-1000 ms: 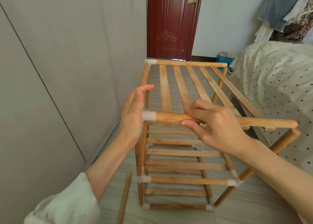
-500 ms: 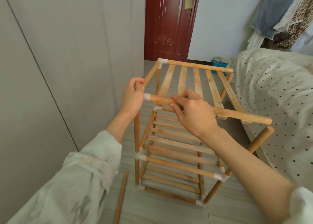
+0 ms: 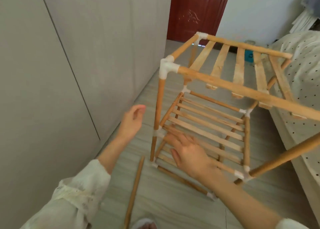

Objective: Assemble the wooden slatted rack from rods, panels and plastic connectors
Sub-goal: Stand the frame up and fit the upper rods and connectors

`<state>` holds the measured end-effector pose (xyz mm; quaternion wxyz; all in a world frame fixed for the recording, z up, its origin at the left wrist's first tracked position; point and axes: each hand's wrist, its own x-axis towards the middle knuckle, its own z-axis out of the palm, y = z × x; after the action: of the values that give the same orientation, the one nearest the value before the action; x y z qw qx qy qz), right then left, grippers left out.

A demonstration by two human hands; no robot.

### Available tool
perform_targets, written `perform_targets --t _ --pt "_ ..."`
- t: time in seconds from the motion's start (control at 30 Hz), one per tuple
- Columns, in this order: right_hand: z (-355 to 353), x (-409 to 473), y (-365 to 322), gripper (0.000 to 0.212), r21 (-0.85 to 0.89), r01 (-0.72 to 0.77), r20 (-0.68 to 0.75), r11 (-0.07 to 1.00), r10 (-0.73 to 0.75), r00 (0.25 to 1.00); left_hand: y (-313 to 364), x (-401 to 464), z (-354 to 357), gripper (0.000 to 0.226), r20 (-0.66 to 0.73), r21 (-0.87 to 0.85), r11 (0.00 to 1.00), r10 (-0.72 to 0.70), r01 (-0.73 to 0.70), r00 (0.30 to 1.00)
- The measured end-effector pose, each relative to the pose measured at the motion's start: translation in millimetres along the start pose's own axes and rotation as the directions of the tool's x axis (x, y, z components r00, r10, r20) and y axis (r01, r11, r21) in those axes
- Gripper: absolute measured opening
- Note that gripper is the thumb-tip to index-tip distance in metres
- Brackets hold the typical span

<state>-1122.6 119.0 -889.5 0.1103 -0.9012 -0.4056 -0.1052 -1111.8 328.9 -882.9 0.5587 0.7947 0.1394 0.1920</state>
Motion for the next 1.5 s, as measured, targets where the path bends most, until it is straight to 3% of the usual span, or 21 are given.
perform_targets --t 0.13,0.27,0.4,0.53,0.67,0.8,0.87,0.97,1.03,1.1,1.17,1.23,1.33,1.5 --pt "68.3 2.3 -31.0 0.045 0.137 -0.114 0.354 0.984 0.059 0.933 -121.9 -45.1 -23.7 0.021 0.080 0.197 0.952 -0.254 0.235 0.964" --pt "147.7 2.7 -49.8 0.041 0.207 -0.361 0.686 0.909 0.129 0.716 -218.4 -88.6 -50.5 0.026 0.059 0.424 0.800 -0.493 0.425 0.868" --pt "214.5 14.7 -61.1 0.035 0.180 -0.583 0.817 0.792 0.209 0.537 -270.1 -89.5 -69.8 0.040 0.055 0.671 0.654 -0.513 0.349 0.856" --pt "263.0 26.1 -68.5 0.039 0.099 -0.727 0.850 0.679 0.322 0.417 -294.9 -56.9 -67.5 0.060 0.038 0.833 0.508 -0.447 0.219 0.894" --pt "291.4 27.4 -74.5 0.039 0.031 -0.809 0.837 0.587 0.427 0.342 -311.0 -23.9 -56.1 0.067 0.043 0.913 0.373 -0.483 0.162 0.875" --pt "299.6 34.4 -84.6 0.027 0.041 -0.838 0.814 0.544 0.468 0.344 -318.7 -7.8 -50.4 0.056 0.077 0.938 0.325 -0.539 0.123 0.839" --pt "295.4 42.0 -86.4 0.020 0.141 -0.841 0.790 0.522 0.452 0.413 -318.9 -7.1 -47.3 0.045 0.093 0.935 0.341 -0.510 0.102 0.855" --pt "272.8 53.2 -78.2 0.014 0.279 -0.767 0.724 0.578 0.398 0.563 -314.9 -10.0 -43.8 0.027 0.161 0.953 0.301 -0.433 -0.026 0.887" --pt "249.5 56.8 -68.0 0.013 0.356 -0.738 0.684 0.573 0.379 0.624 -308.2 -17.6 -45.5 0.029 0.241 0.956 0.262 -0.449 -0.131 0.860" --pt "223.0 55.1 -55.5 0.015 0.370 -0.722 0.681 0.584 0.358 0.639 -298.7 -30.0 -46.2 0.037 0.303 0.941 0.283 -0.462 -0.185 0.834" --pt "191.6 48.4 -43.4 0.017 0.331 -0.711 0.701 0.620 0.344 0.625 -279.2 -42.9 -45.2 0.042 0.313 0.919 0.364 -0.441 -0.151 0.841" --pt "155.3 38.9 -34.8 0.019 0.284 -0.665 0.697 0.691 0.328 0.638 -250.9 -53.3 -43.3 0.047 0.265 0.833 0.554 -0.415 0.011 0.870" --pt "95.0 22.3 -29.5 0.022 0.237 -0.576 0.664 0.782 0.302 0.684 -193.7 -61.2 -43.2 0.048 0.216 0.528 0.819 -0.385 0.224 0.897" --pt "-10.7 -10.1 -24.0 0.017 0.319 -0.507 0.521 0.800 0.299 0.799 -83.4 -66.5 -45.9 0.033 0.118 0.319 0.935 -0.200 0.154 0.973"
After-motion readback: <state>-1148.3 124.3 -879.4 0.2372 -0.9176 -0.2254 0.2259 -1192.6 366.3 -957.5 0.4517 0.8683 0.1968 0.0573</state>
